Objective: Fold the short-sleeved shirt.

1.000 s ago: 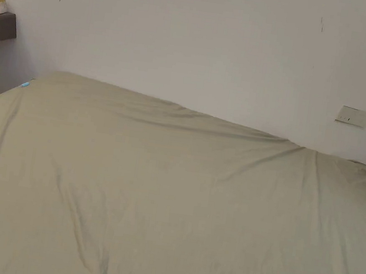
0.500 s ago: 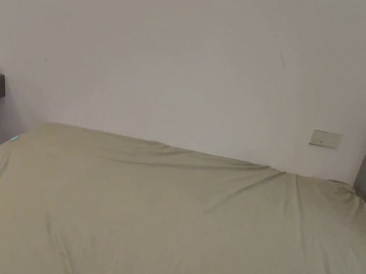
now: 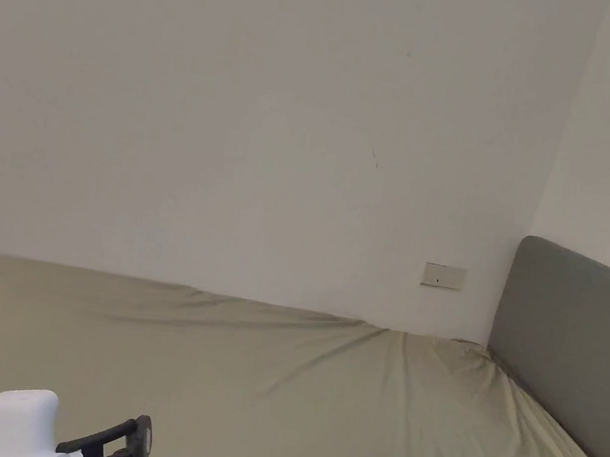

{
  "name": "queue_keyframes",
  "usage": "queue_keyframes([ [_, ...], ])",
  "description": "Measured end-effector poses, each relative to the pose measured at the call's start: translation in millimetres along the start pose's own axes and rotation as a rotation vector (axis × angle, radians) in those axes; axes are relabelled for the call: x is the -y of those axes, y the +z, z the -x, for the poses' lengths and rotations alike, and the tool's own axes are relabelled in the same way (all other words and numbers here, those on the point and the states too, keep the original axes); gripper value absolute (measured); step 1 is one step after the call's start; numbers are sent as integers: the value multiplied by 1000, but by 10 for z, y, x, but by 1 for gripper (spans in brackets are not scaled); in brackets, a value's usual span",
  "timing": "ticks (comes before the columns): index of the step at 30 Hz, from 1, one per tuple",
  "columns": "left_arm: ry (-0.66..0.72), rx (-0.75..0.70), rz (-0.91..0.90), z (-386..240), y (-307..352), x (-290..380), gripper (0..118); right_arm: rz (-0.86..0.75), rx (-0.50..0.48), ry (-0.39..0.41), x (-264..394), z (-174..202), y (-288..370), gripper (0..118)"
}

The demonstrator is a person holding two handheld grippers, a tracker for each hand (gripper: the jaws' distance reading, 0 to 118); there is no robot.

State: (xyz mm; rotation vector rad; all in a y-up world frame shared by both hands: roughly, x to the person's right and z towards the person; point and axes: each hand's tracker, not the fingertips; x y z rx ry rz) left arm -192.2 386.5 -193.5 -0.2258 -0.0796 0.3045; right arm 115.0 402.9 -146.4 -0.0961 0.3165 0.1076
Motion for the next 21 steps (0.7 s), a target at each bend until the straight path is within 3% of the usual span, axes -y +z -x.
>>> queue_keyframes([
  [3, 39, 44, -3, -12, -22, 1, 118, -2, 61, -8, 79, -22, 66, 118],
  [6, 35, 121, -77, -92, 79, -19, 118, -9, 142, -18, 23, -111, 93, 118],
  [9, 36, 126, -109, -150, 207, -58, 118, -15, 158, -53, 6, -208, 112, 118],
  [16, -80, -112, -85, -336, 307, -217, 118, -14, 193, -87, 0, -310, 171, 118],
  [21, -68, 10, -99, -323, 397, -241, 118, -13, 213, -78, -49, -336, 180, 118],
])
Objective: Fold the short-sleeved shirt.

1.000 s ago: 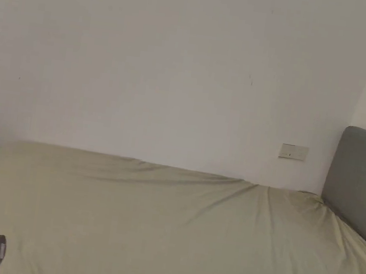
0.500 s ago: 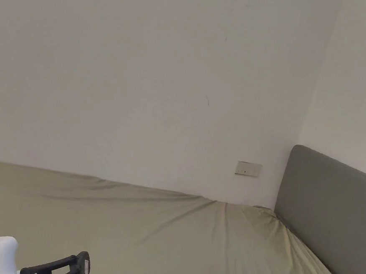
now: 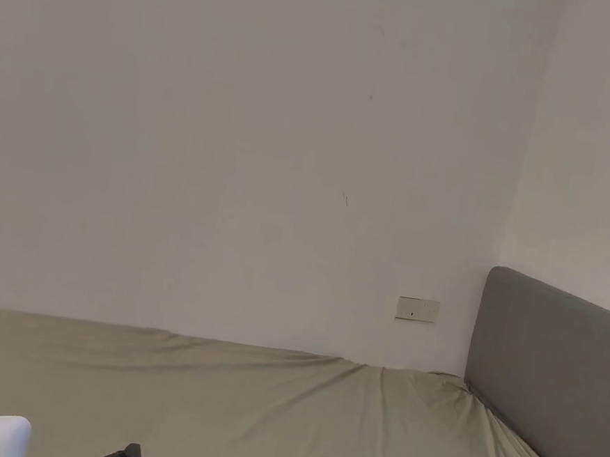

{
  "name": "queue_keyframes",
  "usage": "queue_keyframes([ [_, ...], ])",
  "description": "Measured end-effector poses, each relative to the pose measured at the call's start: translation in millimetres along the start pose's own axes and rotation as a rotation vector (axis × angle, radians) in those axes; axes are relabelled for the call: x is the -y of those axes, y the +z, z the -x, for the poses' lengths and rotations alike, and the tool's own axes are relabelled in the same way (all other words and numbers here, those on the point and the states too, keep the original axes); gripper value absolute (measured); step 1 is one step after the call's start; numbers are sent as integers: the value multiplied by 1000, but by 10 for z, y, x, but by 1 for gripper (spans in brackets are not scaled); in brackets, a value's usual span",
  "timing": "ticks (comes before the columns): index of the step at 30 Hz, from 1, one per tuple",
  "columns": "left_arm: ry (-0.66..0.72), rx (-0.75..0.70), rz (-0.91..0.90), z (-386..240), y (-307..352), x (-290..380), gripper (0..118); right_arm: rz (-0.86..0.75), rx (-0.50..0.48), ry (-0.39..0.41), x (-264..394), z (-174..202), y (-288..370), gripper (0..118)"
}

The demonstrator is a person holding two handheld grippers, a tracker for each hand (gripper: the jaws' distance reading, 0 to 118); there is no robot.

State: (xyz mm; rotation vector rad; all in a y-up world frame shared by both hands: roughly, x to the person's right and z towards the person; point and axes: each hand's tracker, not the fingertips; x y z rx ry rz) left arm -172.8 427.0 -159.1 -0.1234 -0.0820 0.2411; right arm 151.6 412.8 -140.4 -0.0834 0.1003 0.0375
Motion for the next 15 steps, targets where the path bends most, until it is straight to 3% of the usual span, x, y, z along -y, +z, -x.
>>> queue_keyframes([
  [7, -20, 63, 7, 0, 46, 39, 118, 15, 3, -3, -53, -39, 20, 118],
  [12, -165, -143, 7, -168, 31, 140, 118, 14, -3, -21, -87, -29, -1, 118],
  [15, -194, -181, 15, -225, 7, 175, 118, 11, -5, -21, -103, -33, -4, 118],
])
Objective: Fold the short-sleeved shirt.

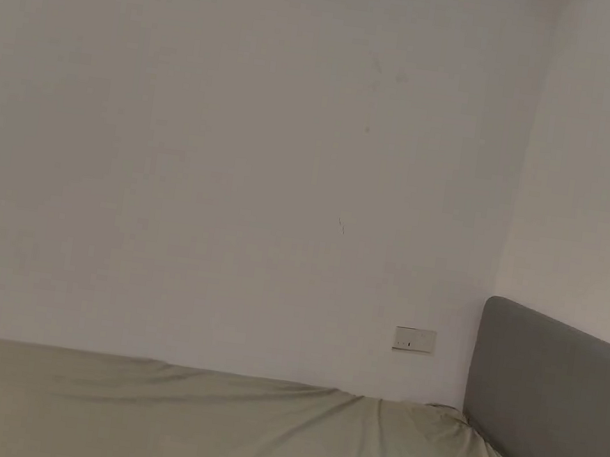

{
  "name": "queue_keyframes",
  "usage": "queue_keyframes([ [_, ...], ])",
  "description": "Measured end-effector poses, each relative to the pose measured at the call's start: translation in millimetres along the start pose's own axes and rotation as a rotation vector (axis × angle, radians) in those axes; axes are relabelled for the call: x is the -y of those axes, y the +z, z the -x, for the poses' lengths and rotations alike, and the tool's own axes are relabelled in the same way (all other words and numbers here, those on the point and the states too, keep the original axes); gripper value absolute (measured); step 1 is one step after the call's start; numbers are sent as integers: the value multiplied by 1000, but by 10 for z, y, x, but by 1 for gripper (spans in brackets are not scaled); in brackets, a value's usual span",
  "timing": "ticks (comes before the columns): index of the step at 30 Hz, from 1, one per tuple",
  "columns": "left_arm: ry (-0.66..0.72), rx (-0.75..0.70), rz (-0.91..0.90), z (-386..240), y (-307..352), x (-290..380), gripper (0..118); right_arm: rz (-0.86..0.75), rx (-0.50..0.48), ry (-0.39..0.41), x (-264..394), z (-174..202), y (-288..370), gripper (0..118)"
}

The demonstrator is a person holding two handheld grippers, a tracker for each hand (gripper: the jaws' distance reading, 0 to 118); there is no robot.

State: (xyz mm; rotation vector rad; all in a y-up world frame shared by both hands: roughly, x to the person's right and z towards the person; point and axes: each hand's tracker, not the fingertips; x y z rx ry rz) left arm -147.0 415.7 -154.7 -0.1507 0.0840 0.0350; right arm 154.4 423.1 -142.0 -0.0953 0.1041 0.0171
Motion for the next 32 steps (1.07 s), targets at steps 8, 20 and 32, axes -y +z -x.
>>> queue_keyframes([
  [8, -28, 24, 20, -88, 88, 25, 118, -11, -1, 6, -23, 45, 36, 118],
  [20, -54, 62, 15, -125, 63, 71, 118, -10, 8, 21, -48, 31, 26, 118],
  [32, -46, -15, 110, -270, -58, 117, 118, -23, 14, -40, -26, -20, 37, 118],
])
